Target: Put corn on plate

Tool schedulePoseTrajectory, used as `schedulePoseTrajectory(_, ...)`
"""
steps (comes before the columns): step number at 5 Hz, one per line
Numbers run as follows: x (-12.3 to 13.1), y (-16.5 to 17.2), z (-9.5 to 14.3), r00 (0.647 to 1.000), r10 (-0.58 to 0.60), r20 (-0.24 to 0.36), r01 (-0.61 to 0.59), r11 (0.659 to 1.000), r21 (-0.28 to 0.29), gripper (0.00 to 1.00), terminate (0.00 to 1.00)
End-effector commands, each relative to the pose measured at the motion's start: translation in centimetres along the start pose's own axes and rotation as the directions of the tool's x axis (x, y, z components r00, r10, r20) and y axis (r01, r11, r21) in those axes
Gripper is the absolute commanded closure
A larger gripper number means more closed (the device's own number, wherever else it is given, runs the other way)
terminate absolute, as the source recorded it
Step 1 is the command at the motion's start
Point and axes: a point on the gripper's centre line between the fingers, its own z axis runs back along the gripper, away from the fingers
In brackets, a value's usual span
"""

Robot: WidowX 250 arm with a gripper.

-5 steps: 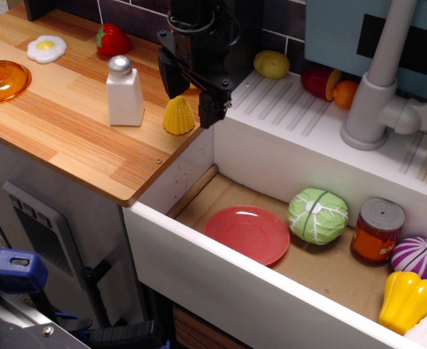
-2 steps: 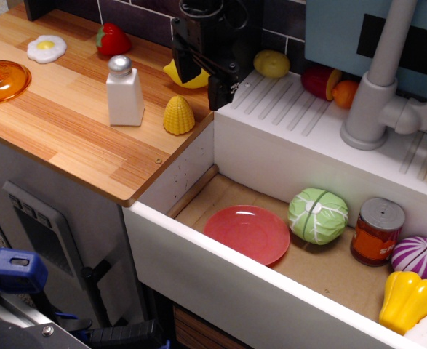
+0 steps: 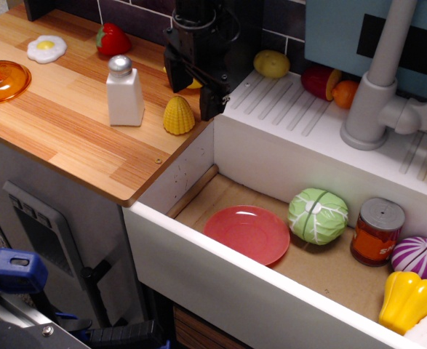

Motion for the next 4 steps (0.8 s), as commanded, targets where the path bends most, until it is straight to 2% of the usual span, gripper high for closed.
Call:
schedulePoseTrajectory(1,-0.4,1.0,2.1,0.996,0.02,0.085,-0.023,0.999,0.037,0.0,0.0)
schedulePoseTrajectory(4,-1.3,1.8,-0.3,0.992,0.006,0.126,-0.007,1.0,0.009,0.0,0.0)
